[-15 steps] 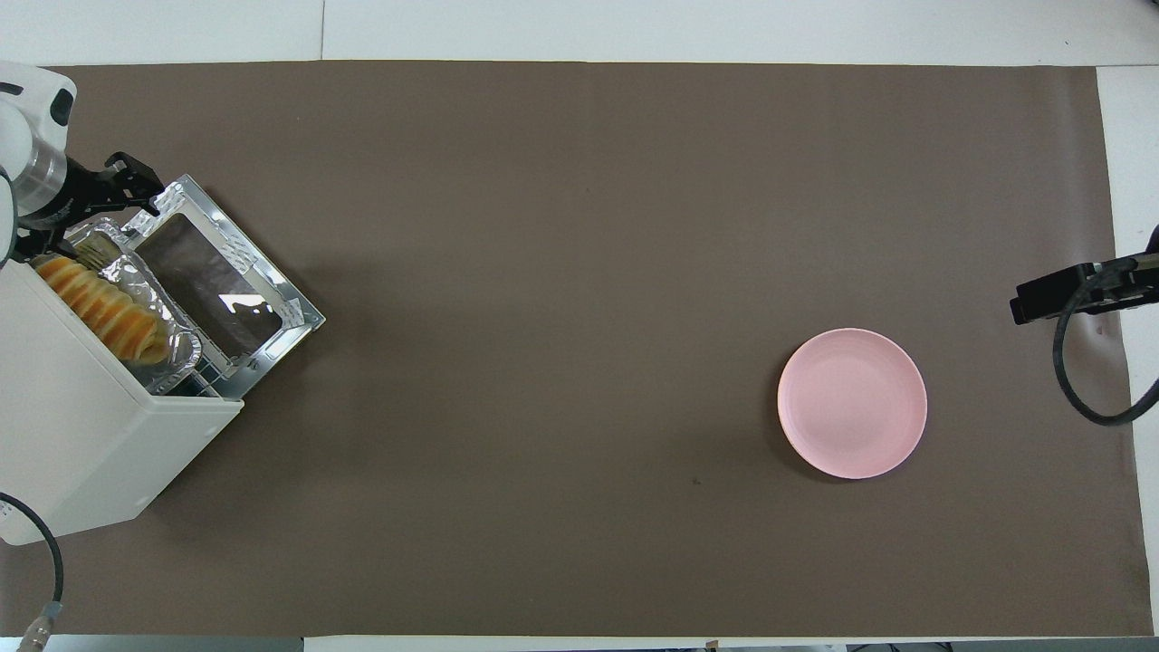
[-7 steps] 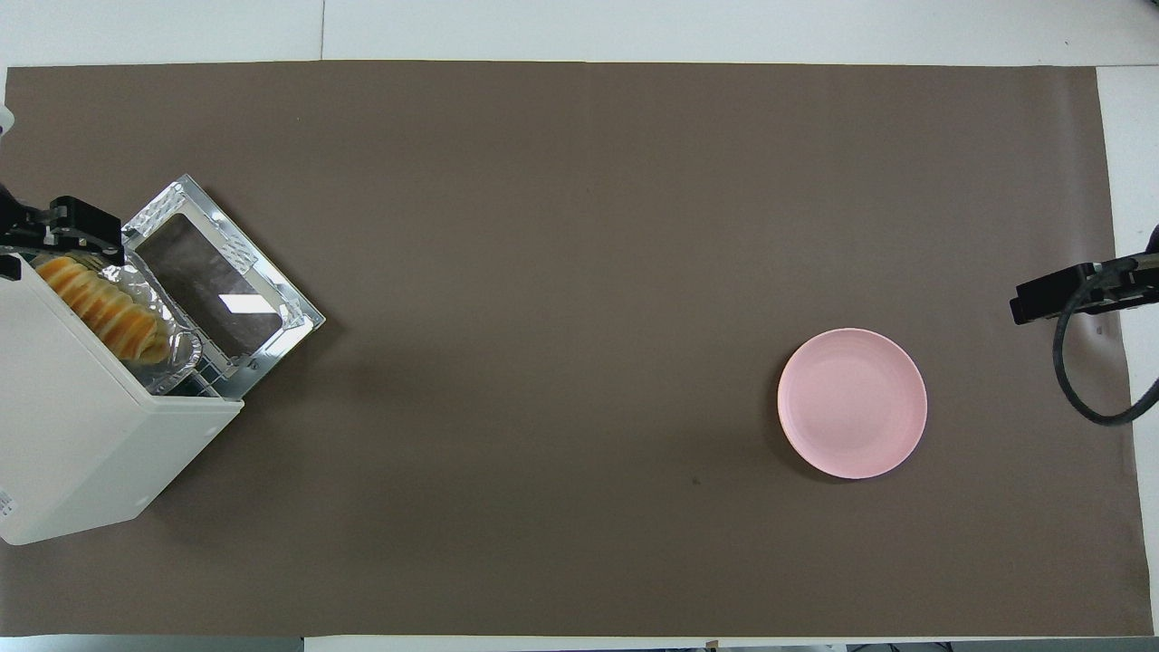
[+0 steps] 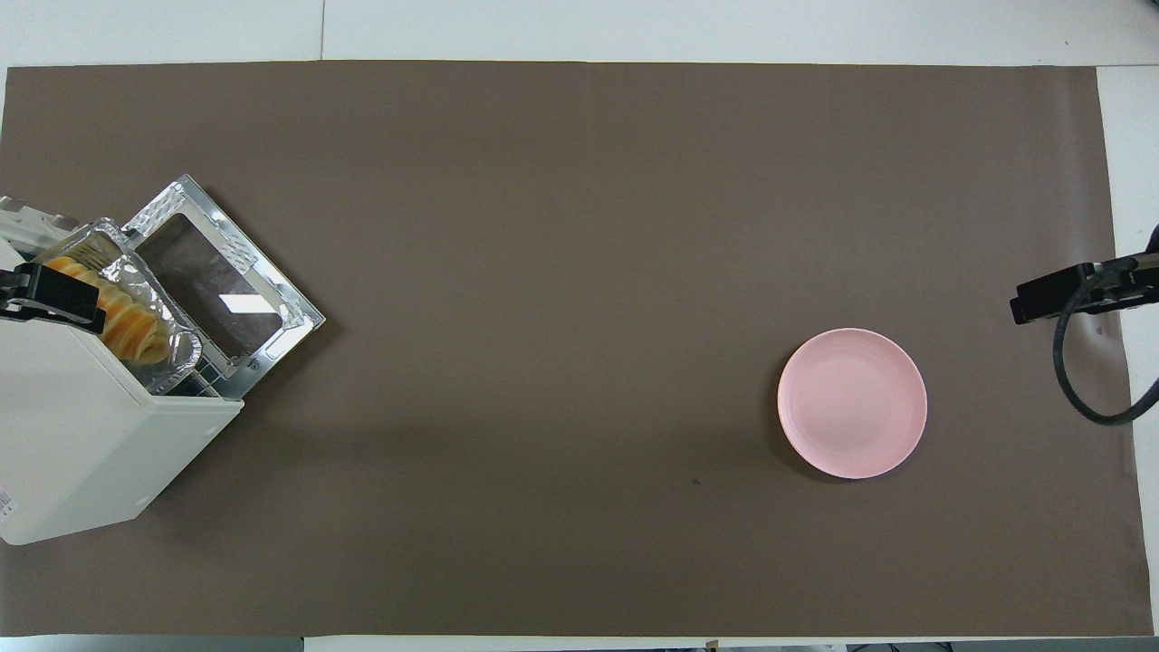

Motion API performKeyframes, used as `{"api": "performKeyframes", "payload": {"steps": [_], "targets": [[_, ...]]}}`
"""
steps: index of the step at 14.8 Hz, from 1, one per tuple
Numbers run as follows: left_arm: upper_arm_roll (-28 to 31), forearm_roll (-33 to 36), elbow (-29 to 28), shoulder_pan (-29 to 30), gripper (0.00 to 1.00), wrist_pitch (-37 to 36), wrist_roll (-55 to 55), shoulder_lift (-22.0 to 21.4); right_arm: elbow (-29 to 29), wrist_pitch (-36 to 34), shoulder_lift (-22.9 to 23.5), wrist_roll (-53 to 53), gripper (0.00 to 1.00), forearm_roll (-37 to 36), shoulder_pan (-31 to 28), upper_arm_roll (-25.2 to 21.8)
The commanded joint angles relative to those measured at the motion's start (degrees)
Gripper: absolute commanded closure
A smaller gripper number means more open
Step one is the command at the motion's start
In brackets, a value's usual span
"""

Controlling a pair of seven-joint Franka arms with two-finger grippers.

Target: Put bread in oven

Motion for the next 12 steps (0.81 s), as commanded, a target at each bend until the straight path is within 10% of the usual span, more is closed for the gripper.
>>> {"api": "performKeyframes", "payload": {"steps": [1,12], "targets": [[-1.4,-1.3,-1.0,1.3,0.00,2.1,-1.1,-0.5,-1.5,-0.1,-1.4,-1.3,0.00,-0.3,-1.2,0.9],[-1.5,-3.4,-1.8,1.3,0.00,0.9,-1.0,-1.4,-1.5,-0.1,-1.4,-1.3,0.00,-0.3,-1.2,0.9]]}}
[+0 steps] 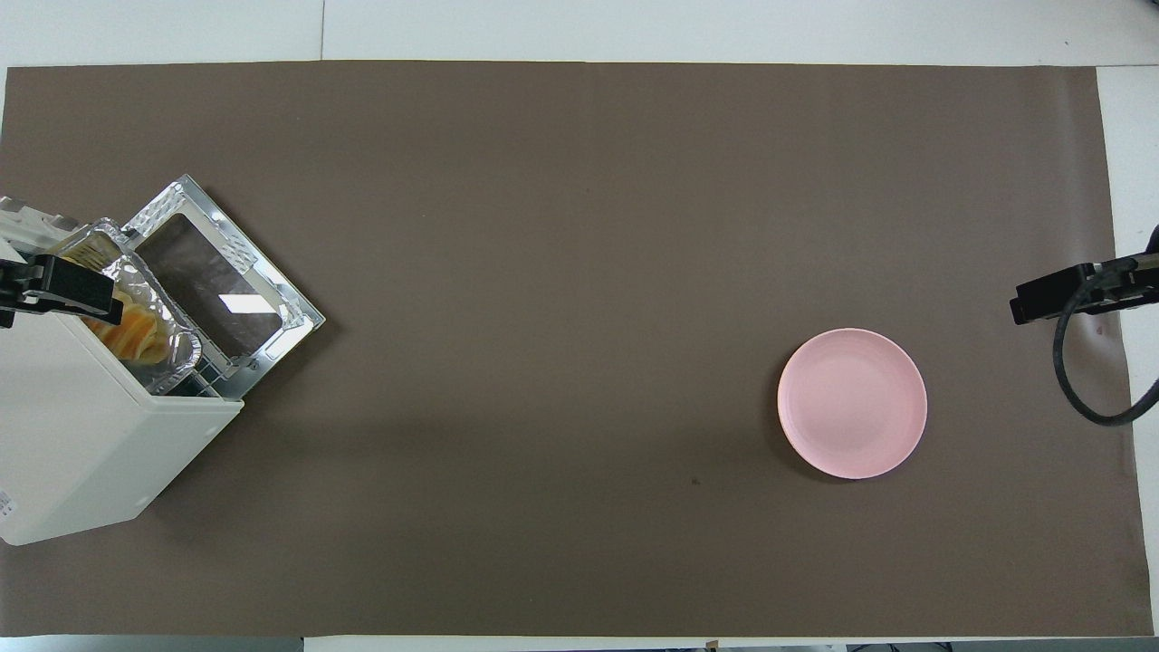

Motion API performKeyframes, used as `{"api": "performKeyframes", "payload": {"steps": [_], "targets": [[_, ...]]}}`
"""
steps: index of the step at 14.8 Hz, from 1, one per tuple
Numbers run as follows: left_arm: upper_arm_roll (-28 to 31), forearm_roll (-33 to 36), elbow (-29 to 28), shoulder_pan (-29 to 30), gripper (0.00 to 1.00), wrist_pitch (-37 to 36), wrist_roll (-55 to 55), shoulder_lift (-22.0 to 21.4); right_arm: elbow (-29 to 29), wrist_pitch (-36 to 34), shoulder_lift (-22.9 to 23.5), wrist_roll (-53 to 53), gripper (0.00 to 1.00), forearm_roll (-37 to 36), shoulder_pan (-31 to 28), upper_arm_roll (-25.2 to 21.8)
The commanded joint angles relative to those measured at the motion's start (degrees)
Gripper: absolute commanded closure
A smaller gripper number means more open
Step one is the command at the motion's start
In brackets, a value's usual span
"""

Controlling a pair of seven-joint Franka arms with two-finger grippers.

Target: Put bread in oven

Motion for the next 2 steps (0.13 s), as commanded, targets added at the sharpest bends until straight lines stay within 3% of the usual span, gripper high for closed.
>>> {"api": "performKeyframes", "payload": {"steps": [1,2], "targets": [[-0.9,-0.7,-1.5,0.1,0.00,0.2,-0.3,-1.4,-1.5,-0.1,-1.4,-1.3,0.00,-0.3,-1.2,0.9],[-0.8,-0.6,-1.5,-0.3,0.00,0.2,-0.3,-1.4,-1.5,-0.1,-1.4,-1.3,0.00,-0.3,-1.2,0.9]]}}
